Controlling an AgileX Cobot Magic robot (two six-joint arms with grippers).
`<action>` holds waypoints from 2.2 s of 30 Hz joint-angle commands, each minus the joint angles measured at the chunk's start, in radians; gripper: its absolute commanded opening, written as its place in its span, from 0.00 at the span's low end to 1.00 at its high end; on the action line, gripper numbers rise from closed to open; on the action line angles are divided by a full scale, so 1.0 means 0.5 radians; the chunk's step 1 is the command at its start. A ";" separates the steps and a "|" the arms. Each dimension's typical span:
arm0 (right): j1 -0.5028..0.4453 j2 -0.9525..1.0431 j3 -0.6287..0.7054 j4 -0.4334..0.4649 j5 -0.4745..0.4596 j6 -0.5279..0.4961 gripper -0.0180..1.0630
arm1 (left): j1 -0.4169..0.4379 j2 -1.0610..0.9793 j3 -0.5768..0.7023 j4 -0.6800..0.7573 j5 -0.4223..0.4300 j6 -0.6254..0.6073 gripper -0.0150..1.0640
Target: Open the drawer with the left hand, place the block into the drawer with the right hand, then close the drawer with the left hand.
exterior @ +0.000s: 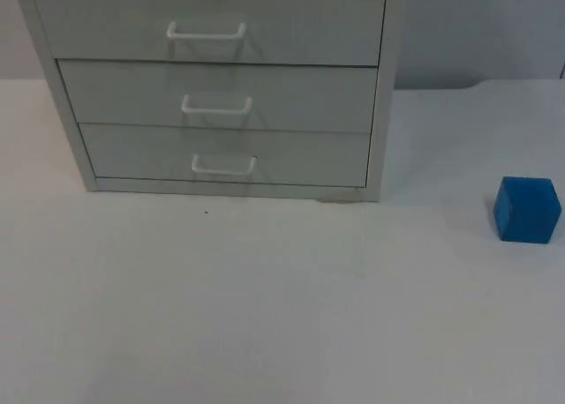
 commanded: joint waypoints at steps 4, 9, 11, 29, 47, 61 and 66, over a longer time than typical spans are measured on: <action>-0.015 0.121 -0.086 0.003 -0.047 -0.009 0.99 | -0.009 0.070 -0.028 -0.014 -0.051 -0.010 0.99; -0.015 0.390 -0.184 0.003 -0.147 -0.009 0.99 | -0.009 0.260 -0.074 -0.074 -0.104 -0.010 0.99; -0.015 0.445 -0.196 0.003 -0.174 -0.009 0.99 | -0.009 0.298 -0.074 -0.107 -0.120 -0.010 0.99; -0.015 1.298 -0.240 -0.014 -0.457 -0.052 0.99 | -0.009 0.870 -0.070 -0.188 -0.270 -0.010 0.99; -0.015 1.423 -0.240 -0.014 -0.556 -0.052 0.99 | -0.009 0.991 -0.070 -0.217 -0.331 -0.010 0.83; -0.015 1.426 -0.240 -0.014 -0.636 -0.052 0.99 | -0.009 1.219 -0.140 -0.554 -0.493 0.464 0.50; -0.015 1.426 -0.229 -0.014 -0.641 -0.052 0.99 | -0.009 1.576 -0.337 -0.919 -0.433 0.987 0.50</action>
